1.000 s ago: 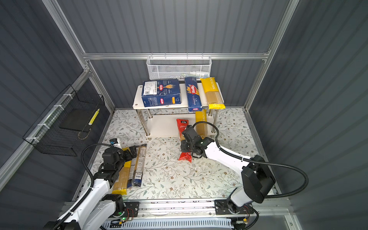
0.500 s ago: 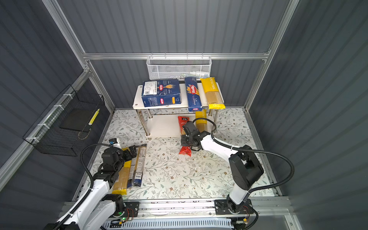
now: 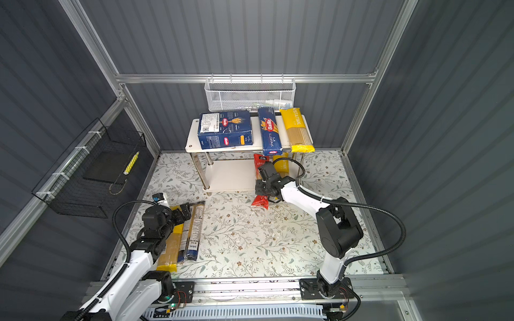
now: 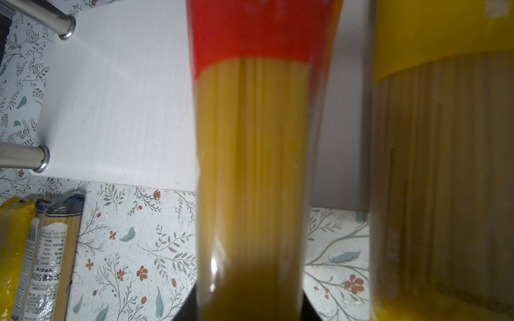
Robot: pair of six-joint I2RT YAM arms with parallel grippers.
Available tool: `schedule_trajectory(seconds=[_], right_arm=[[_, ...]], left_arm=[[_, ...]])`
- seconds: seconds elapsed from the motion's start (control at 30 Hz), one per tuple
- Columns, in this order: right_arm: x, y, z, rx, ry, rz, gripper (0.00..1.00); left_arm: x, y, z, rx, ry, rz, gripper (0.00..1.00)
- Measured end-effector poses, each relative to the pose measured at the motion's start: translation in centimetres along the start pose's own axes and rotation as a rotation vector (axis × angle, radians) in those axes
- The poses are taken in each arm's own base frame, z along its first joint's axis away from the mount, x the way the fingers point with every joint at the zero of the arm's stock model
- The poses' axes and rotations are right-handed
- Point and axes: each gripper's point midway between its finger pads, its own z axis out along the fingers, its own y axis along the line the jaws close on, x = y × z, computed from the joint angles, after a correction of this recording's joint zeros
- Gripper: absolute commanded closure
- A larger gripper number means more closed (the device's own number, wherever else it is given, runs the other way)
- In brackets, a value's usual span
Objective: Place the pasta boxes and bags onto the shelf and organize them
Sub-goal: 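Stand the red bag upright beside the yellow bag at the lower shelf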
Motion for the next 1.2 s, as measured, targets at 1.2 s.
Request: schedule_trajectory(seconds=[1.2], right_arm=[[-3.9, -2.5, 1.0, 0.104, -0.091, 0.047, 0.52]], left_arm=[[0.2, 0.0, 0.1, 0.002, 0.007, 0.003, 0.00]])
